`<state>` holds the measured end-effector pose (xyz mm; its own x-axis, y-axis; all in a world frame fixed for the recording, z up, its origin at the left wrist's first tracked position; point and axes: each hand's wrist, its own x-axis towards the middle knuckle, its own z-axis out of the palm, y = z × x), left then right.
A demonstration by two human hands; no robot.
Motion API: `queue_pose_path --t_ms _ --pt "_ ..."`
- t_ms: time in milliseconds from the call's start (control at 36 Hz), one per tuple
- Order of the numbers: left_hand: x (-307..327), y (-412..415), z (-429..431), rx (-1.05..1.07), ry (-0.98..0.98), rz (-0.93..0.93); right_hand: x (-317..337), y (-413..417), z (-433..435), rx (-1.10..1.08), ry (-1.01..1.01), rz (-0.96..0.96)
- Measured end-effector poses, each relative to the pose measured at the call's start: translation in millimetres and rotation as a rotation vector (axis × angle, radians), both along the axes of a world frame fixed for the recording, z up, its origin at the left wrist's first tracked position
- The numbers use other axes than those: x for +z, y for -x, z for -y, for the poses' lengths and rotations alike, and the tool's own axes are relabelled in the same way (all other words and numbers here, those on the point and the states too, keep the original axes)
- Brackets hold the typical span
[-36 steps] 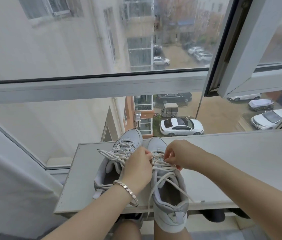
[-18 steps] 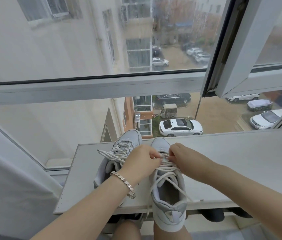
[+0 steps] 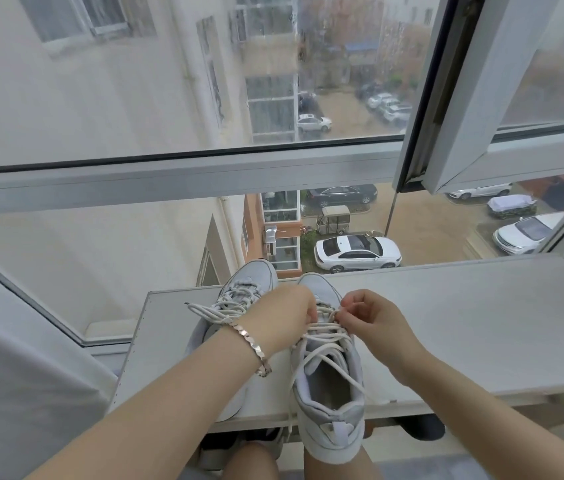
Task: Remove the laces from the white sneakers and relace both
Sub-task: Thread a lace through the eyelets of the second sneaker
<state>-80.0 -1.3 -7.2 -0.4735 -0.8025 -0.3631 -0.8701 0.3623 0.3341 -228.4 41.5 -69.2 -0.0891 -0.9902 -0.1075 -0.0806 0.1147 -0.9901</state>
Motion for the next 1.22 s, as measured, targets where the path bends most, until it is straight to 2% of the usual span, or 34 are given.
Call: queue_pose_path --t_ms 167,389,472,667,778,861,944,1028,1139,1222 --pt "12 5 8 -0.128 -0.05 0.12 0 -6 0 -0.006 -0.035 -0.003" --pt "14 19 2 -0.185 0.094 0.318 1 -12 1 -0.027 -0.002 -0.112" --pt "2 9 -1 -0.029 0.067 0.195 0 -12 0 -0.065 0.015 -0.102" --pt "-32 -14 -23 0.376 0.163 -0.305 -6 -25 -5 -0.252 0.042 -0.006" --pt "-40 -12 -26 0.491 0.173 -0.401 -9 -28 -11 -0.365 0.024 0.005" --pt "-38 -13 -23 0.463 0.1 -0.433 -3 -21 -13 -0.299 -0.002 -0.017" --pt "-28 -19 -18 0.463 0.003 -0.548 11 -8 -10 -0.12 -0.04 -0.109" --pt "-23 -26 -16 0.41 0.033 -0.55 25 4 -5 0.084 -0.069 -0.237" --pt "-13 -29 -16 0.316 -0.092 -0.476 41 8 5 0.284 -0.065 -0.633" --pt "-8 -25 -12 0.245 -0.07 -0.362 50 5 9 0.371 -0.083 -0.8"
